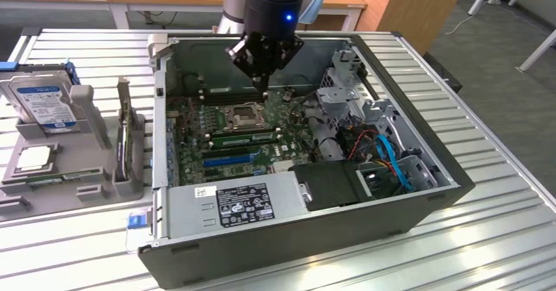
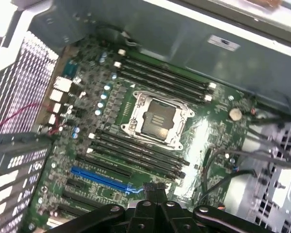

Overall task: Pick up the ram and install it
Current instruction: 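Press down the ram until it locks into place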

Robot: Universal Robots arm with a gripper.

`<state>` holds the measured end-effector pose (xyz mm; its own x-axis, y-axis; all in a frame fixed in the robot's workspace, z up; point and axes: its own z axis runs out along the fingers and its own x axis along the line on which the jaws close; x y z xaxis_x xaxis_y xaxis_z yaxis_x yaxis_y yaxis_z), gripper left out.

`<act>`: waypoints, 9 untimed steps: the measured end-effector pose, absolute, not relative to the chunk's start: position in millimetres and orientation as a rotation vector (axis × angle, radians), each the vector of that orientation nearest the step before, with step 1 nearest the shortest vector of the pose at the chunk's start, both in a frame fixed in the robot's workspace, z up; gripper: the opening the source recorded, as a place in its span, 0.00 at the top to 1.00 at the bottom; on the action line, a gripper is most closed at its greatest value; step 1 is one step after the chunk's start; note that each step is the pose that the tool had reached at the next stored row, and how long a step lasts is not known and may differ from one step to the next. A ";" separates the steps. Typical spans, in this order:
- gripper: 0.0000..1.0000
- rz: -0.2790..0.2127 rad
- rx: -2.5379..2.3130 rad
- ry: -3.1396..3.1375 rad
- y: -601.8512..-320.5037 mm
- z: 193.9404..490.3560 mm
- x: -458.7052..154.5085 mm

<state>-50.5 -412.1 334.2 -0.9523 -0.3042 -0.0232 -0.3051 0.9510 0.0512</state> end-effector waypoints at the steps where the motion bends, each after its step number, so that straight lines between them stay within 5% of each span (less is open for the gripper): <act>1: 0.90 0.085 -0.454 3.092 -412.1 334.2 -50.5; 9: 0.90 0.082 -0.226 3.113 -412.2 333.9 -50.5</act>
